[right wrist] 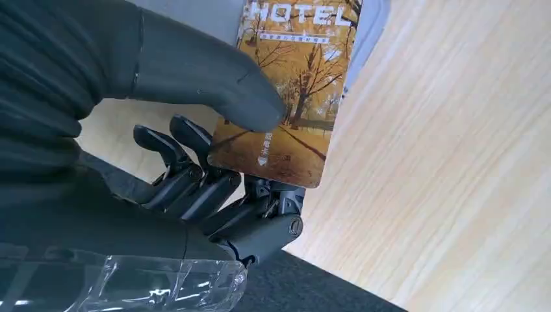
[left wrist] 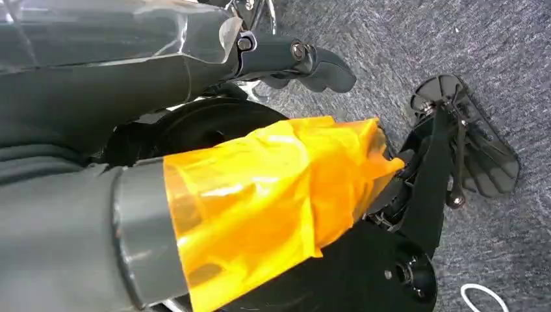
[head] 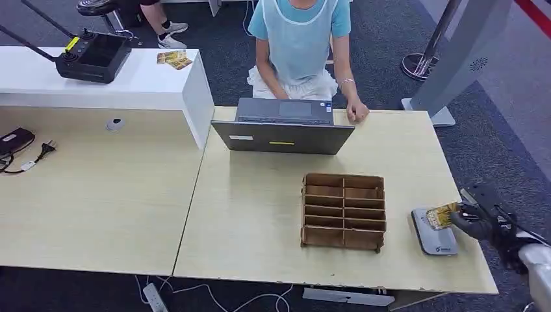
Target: Pass the card to the sensor for recognition and then transmit it.
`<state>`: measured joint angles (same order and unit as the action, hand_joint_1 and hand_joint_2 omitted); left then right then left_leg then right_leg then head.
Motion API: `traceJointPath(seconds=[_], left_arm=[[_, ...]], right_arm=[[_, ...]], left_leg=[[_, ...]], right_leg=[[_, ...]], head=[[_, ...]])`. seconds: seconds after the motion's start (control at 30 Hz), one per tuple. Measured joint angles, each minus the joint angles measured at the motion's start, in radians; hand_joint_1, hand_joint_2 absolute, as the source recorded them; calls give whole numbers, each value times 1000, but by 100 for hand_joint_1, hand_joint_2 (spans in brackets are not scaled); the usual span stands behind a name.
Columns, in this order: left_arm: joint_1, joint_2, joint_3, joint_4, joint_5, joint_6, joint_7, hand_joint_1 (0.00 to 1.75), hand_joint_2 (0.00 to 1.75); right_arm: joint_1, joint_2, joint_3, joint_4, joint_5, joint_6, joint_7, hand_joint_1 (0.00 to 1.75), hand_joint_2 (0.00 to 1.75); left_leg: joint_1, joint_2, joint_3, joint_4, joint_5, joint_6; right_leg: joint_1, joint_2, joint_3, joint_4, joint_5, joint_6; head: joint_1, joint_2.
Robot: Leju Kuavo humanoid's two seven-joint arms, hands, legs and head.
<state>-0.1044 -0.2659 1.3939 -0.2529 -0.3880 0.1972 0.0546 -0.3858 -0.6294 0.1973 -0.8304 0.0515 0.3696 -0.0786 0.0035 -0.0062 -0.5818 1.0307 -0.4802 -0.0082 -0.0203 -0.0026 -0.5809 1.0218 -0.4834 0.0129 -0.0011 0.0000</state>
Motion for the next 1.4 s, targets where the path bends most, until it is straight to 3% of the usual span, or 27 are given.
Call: traceJointPath(seconds=[0.33,0.57,1.23,1.4], left_arm=[[2,-4,0,-3,8,-3,-12,0,0],[3,-5,-1,-3,10,-3,-15,0,0],[6,-7,-21,-5,7,-18,-12,0,0],[11,-7,-39,-5,-13,-35,-9,0,0]], right_arm=[[1,-26,-83,-84,-92,80,-19,175,175],[3,-40,-110,-134,-118,95,-31,175,175],[-71,-19,-94,-279,-84,53,-27,175,175],[-136,24,-69,-308,-37,-12,-13,175,175]], left_leg=[[0,0,0,0,0,0],[0,0,0,0,0,0],[-1,-1,-2,0,0,0],[0,-1,-1,0,1,0]], right_leg=[[0,0,0,0,0,0],[0,0,0,0,0,0],[0,-1,0,1,0,0],[0,-1,0,1,0,0]], head=[[0,0],[0,0],[0,0],[0,0]])
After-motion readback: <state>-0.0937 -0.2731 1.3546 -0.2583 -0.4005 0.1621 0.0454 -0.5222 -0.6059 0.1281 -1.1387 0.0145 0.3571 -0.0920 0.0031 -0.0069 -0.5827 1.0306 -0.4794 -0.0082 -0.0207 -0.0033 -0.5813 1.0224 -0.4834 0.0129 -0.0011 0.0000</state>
